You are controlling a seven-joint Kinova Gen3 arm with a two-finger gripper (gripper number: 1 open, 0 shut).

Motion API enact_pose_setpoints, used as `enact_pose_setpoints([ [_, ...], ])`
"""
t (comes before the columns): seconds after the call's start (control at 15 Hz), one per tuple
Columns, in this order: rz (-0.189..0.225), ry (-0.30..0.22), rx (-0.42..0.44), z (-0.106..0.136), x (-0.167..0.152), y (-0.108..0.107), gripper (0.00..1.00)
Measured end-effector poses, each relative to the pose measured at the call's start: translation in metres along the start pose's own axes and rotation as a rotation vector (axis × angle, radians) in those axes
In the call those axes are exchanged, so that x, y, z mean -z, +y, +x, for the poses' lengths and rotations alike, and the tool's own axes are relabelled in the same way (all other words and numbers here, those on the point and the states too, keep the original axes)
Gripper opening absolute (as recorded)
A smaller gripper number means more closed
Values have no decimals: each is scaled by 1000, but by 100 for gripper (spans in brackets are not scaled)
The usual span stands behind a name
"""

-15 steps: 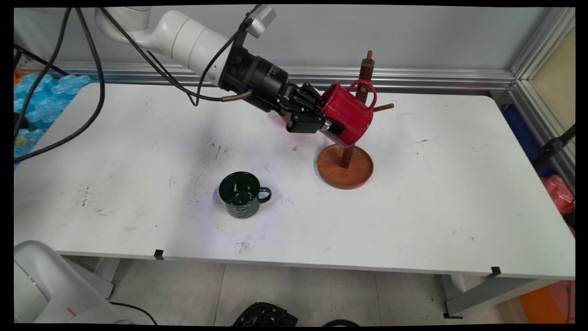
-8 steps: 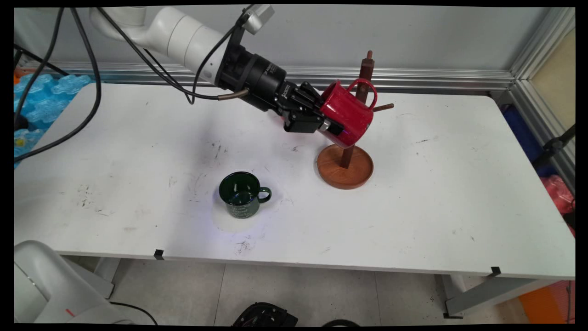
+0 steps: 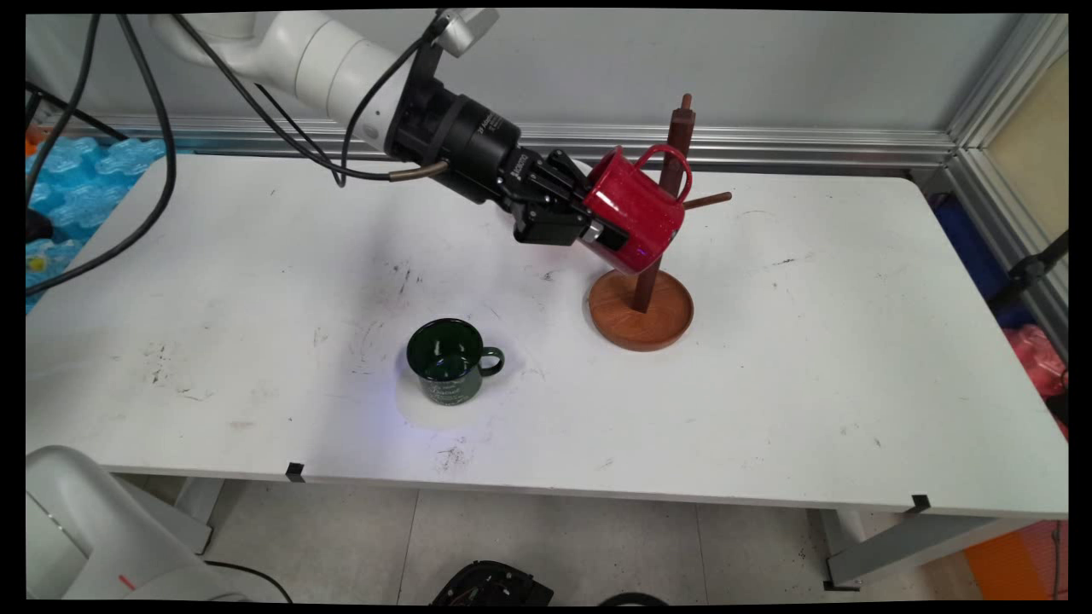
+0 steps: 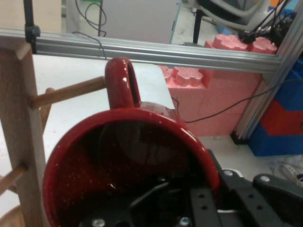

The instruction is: Place the picked object on the table

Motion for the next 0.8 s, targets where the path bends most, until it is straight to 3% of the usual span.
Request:
enact_pose_setpoints([
  [0.8, -4, -37, -7, -4, 22, -1, 0],
])
